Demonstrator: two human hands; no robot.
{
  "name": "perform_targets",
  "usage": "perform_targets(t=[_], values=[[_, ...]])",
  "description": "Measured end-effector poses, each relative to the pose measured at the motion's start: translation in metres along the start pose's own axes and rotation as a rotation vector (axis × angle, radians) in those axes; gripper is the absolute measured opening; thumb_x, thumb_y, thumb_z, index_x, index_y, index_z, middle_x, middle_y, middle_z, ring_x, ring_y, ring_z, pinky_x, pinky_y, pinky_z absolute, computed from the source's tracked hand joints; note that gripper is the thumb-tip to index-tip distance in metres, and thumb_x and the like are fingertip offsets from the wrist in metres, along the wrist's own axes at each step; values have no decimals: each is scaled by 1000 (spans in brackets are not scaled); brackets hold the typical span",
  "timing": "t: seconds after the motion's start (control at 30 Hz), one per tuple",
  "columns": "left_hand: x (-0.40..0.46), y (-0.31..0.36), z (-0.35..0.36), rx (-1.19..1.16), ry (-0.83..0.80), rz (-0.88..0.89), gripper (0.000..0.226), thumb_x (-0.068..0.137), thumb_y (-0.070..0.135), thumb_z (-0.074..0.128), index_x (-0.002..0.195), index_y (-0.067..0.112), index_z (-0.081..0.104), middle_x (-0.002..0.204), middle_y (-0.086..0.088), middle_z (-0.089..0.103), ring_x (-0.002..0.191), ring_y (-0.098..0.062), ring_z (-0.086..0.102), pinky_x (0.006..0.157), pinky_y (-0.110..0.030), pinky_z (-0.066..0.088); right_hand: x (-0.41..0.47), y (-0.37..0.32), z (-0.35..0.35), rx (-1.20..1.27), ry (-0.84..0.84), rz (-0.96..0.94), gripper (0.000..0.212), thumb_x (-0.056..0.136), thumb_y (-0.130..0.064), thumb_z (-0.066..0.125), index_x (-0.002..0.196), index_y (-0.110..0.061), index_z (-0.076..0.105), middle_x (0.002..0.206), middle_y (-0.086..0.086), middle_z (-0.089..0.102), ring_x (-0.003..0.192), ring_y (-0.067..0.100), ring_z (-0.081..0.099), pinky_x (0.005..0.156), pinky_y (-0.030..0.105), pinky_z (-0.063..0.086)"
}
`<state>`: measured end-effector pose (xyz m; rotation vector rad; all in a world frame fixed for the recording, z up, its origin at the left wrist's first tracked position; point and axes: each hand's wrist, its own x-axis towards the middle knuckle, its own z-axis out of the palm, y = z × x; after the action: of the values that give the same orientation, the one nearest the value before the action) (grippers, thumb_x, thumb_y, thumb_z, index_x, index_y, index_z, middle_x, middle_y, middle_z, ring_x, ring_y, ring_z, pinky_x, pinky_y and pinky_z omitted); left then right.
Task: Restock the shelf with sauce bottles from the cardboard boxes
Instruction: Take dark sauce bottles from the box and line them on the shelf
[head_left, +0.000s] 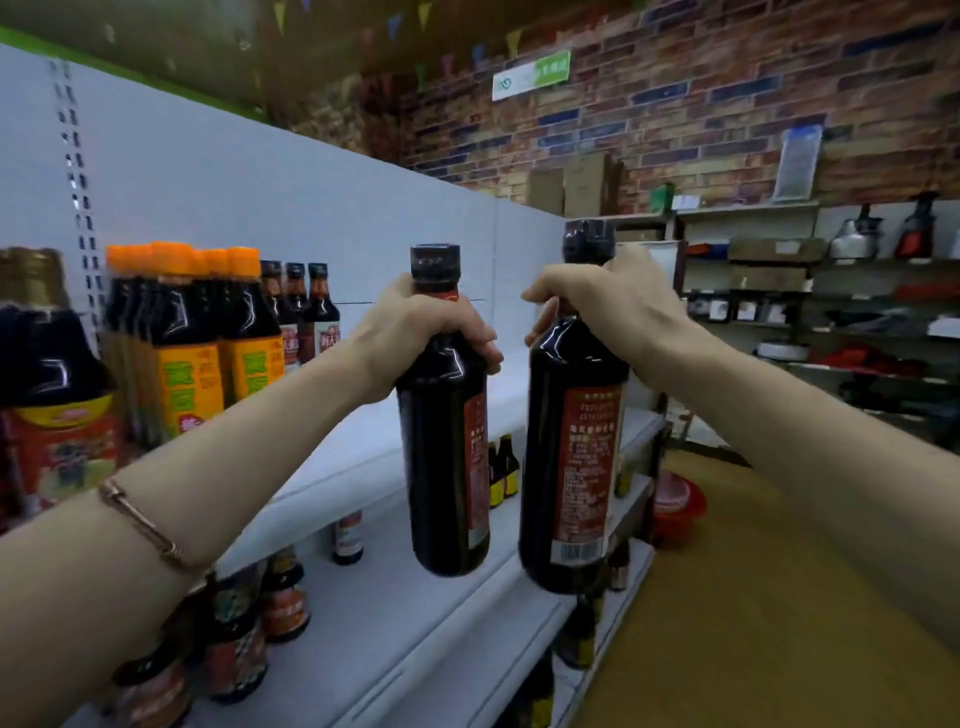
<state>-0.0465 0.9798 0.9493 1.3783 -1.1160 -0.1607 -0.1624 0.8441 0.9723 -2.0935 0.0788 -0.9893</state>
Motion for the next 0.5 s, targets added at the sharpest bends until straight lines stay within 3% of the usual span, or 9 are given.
perform_targets(t=[0.1,0.13,0.23,0.33,0.43,0.5], values=[[35,-13,-18,19,43,14,11,58,1,59,47,3,62,60,-17,66,63,-34,65,69,-35,56,45,20,17,84,-32,25,34,78,-23,68,83,10,70,71,12,73,63,22,68,61,24,54],[45,-16,-25,46,46,13,12,58,2,58,47,4,62,59,-16,66,63,-33,65,70,-36,56,59,26,24,97,-49,17,32,78,-23,68,82,9,70,69,11,73,63,23,69,63,24,55],[74,-24,-45,117,78,27,16,60,3,58,46,8,65,58,-13,67,62,-31,66,72,-36,56,108,45,45,153,-71,-51,31,74,-22,70,79,9,70,70,13,73,71,32,70,77,42,57],[100,-34,-66,160,176,37,14,59,4,58,47,6,66,59,-13,67,61,-32,65,71,-38,56,153,59,65,197,-107,-97,29,74,-21,70,79,7,70,69,13,73,62,25,68,69,35,56],[127,-49,-87,189,300,7,12,60,3,59,49,4,63,59,-15,65,60,-32,63,74,-42,56,202,81,91,252,-203,-137,33,70,-26,70,81,6,71,71,12,74,72,32,71,76,40,57],[141,-61,-99,201,383,-20,16,63,0,60,48,5,62,57,-15,63,59,-32,62,76,-44,56,231,91,107,297,-253,-139,31,73,-24,70,81,6,71,71,11,74,68,28,70,76,39,56]])
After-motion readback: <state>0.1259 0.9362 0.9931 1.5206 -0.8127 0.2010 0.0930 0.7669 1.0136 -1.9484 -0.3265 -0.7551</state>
